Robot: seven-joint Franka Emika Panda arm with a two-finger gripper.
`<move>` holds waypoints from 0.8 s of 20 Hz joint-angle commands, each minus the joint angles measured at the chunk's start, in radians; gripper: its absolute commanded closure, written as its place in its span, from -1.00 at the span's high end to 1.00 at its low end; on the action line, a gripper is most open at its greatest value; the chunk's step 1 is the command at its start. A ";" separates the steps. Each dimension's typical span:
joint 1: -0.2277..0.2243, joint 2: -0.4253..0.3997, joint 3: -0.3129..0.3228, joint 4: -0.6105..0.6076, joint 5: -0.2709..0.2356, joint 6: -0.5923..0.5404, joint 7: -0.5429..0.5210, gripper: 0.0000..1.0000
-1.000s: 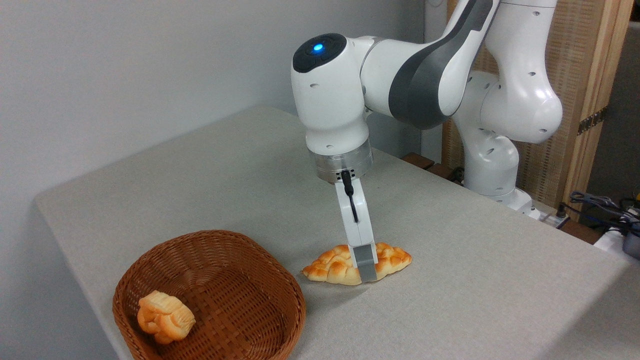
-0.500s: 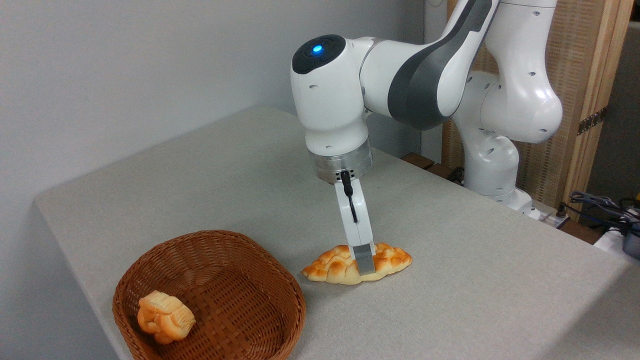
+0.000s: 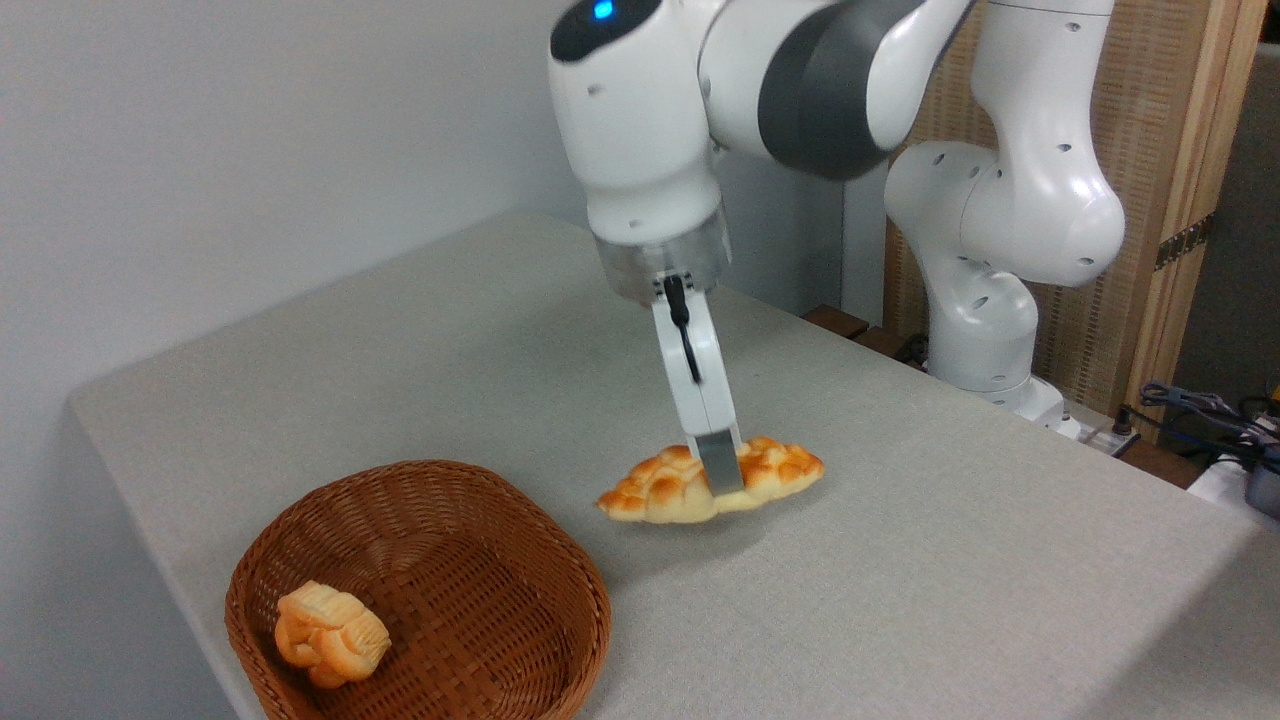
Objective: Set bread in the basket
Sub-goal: 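Lift the braided loaf and carry it over the wicker basket, then lower the loaf into the basket and open the gripper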
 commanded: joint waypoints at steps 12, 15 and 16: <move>-0.016 0.323 -0.004 0.493 -0.207 0.151 -0.404 0.80; -0.016 0.336 -0.019 0.493 -0.207 0.208 -0.435 1.00; -0.016 0.336 -0.019 0.493 -0.207 0.208 -0.437 1.00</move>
